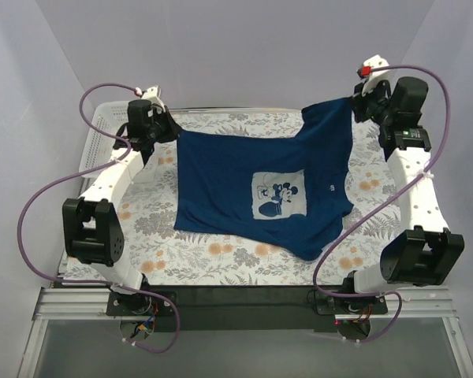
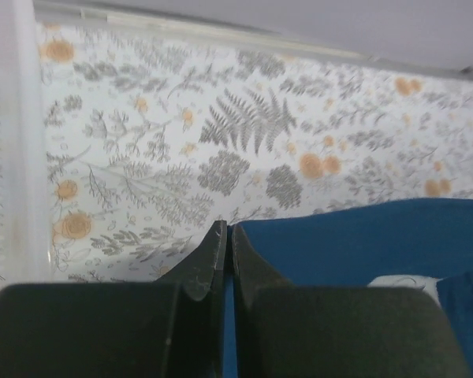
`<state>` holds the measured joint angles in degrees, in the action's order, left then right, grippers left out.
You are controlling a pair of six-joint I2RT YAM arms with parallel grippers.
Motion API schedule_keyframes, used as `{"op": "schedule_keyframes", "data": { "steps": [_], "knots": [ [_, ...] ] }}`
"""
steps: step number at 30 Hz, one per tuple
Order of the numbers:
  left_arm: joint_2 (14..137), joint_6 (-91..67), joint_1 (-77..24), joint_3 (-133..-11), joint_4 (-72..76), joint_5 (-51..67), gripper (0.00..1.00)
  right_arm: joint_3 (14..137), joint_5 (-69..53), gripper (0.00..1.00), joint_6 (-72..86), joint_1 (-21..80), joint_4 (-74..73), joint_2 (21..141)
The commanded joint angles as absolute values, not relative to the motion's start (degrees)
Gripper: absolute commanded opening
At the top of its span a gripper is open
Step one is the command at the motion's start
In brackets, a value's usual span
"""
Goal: Fold and stack the t-shirts
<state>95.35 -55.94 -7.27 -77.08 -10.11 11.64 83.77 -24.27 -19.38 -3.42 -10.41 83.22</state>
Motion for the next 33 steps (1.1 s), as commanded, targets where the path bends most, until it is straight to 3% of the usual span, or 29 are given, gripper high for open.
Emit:
{"op": "schedule_keyframes", "data": {
  "steps": [1,10,16,26,33],
  "knots": [
    [84.48,-57.04,-5.89,-79.27,-5.45,12.31,0.00,94.11,-19.34,0.01,-22.59,-3.95,-11.77,79.81],
    [64.81,-58.45,-5.10,-78.49,-0.70,9.85,0.00,124.76,-19.78,0.01,-18.11,-7.73,-18.81,79.46],
    [54.15,-59.50,-5.10,-78.40,2.81,7.56,0.00,136.40,-18.55,0.01,-13.46,-7.91,-18.02,75.15],
    [45.79,-60.91,-5.10,-82.27,2.55,1.86,0.00,139.31,-15.21,0.01,-10.90,-7.91,-10.99,67.76],
    [49.04,-59.33,-5.10,-75.77,1.93,-1.06,0.00,123.52,-17.83,0.01,-13.09,-7.91,-10.46,67.85]
  ]
}}
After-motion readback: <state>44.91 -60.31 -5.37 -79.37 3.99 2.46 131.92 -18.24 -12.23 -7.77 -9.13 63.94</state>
